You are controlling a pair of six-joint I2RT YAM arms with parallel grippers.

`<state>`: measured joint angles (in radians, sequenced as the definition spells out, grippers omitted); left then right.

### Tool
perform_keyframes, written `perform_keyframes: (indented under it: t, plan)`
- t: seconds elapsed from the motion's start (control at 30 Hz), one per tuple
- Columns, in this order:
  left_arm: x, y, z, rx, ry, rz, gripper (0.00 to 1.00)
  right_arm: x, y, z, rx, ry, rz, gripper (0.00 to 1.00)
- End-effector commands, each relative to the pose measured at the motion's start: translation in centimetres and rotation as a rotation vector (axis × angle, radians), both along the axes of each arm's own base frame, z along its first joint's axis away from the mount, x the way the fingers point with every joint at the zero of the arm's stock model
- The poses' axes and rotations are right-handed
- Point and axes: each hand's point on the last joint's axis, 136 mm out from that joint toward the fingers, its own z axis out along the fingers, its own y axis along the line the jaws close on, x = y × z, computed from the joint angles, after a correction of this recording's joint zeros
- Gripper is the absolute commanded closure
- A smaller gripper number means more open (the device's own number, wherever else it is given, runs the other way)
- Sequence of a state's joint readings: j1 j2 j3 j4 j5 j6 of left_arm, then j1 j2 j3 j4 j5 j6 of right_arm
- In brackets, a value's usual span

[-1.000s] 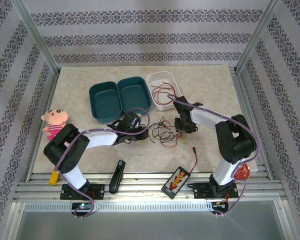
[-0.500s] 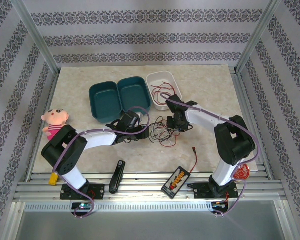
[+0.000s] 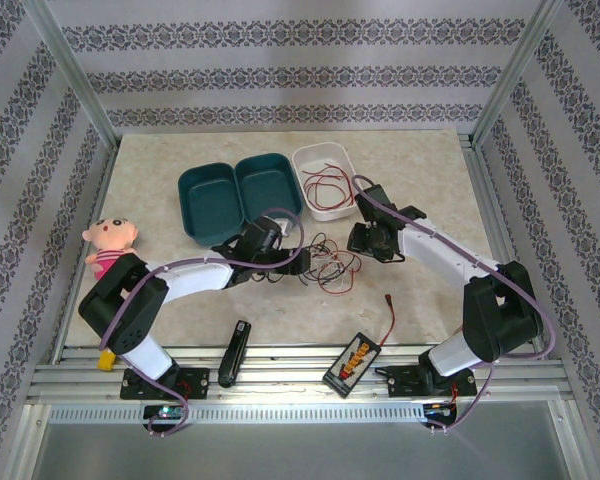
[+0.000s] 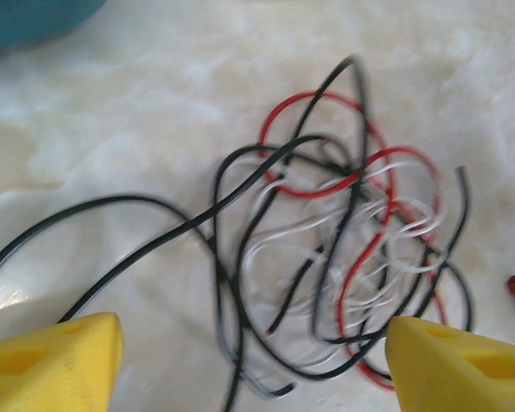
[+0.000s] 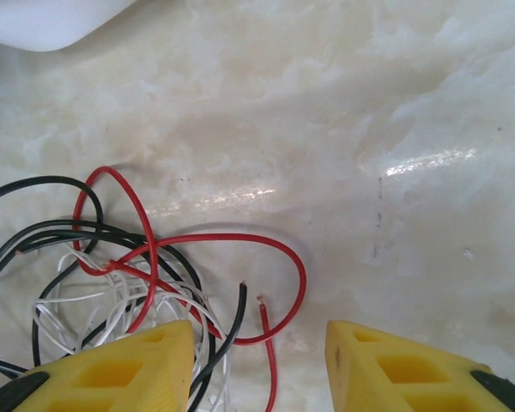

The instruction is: Untangle the cables

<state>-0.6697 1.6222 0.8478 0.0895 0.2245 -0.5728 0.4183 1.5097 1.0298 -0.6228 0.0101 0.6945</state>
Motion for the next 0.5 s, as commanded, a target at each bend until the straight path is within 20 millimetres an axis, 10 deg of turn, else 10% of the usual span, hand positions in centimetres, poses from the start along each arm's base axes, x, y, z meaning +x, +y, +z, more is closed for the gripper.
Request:
perform_keyframes:
  t: [0.0,0.47]
  plan:
    - [0.9,-1.4,1.6,0.029,-0.074,-0.058,0.18,-0.2,-0.4,-0.4,0.051,0.012,-0.06,0.56]
    - [1.8,-4.7,-1.9,0.085,-0.004,-0.185,0.22,-0.8,-1.2,-2.7,0.208,0.065,-0.172,0.59]
